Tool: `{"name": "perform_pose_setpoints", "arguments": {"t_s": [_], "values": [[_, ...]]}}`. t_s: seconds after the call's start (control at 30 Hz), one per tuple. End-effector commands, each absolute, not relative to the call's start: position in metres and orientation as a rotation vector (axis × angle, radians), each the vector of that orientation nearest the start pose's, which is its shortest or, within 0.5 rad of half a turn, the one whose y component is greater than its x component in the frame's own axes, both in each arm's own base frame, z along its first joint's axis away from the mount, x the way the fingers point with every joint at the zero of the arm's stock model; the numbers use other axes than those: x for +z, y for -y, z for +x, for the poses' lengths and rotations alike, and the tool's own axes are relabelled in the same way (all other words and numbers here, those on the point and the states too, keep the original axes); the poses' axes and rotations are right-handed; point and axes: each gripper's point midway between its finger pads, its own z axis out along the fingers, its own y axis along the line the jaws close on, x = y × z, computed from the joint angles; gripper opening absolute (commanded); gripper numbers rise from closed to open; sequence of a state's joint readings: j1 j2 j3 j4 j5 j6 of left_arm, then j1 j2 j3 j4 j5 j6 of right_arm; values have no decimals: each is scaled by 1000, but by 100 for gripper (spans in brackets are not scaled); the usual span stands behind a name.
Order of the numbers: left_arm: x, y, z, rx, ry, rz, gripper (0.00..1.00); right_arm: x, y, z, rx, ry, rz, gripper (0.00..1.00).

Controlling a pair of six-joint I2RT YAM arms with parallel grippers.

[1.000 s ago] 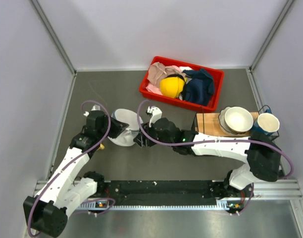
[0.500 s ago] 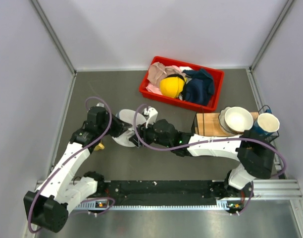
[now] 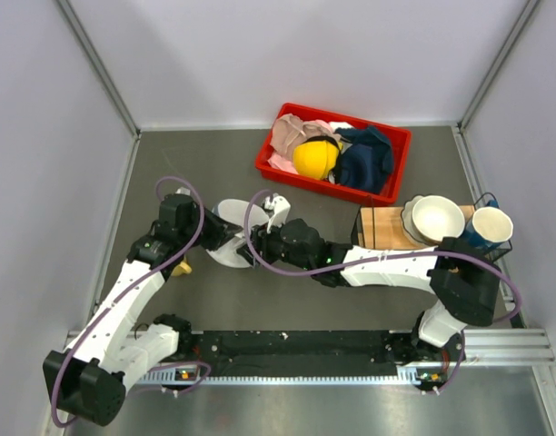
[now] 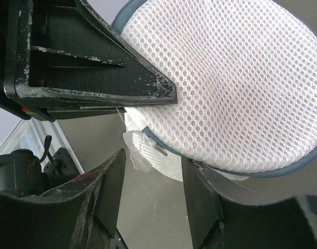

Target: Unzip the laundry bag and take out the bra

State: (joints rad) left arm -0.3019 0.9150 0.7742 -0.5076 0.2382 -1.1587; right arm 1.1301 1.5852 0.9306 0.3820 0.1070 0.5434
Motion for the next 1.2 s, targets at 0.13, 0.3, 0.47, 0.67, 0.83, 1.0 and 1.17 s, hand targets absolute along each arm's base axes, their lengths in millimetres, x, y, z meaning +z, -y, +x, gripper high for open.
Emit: {"name": "perform_pose_setpoints", "arguments": {"t_s": [0.13, 0.3, 0.47, 0.67, 0.83, 1.0, 1.17], "values": [[202, 167, 251, -1070, -2241, -850, 0, 220, -443, 220, 1070, -1776, -374, 34], [199, 168, 253, -1070, -2248, -856, 0, 221, -439, 219, 1064, -1769, -369, 20], [194, 169, 254, -1069, -2257, -868, 0, 215, -441, 215, 1073, -1783, -396, 6], [189, 167, 255, -1063, -2258, -887, 0, 205, -430, 210, 1064, -1804, -398, 0], [193, 161, 261, -1032, -2235, -877, 0, 175, -404, 205, 971, -1873, -418, 0], [194, 156, 266, -1000, -2243, -835, 0, 144, -381, 193, 904, -1943, -488, 0], [198, 149, 282, -947, -2282, -752, 0, 132, -360, 183, 848, -1970, -557, 0]]}}
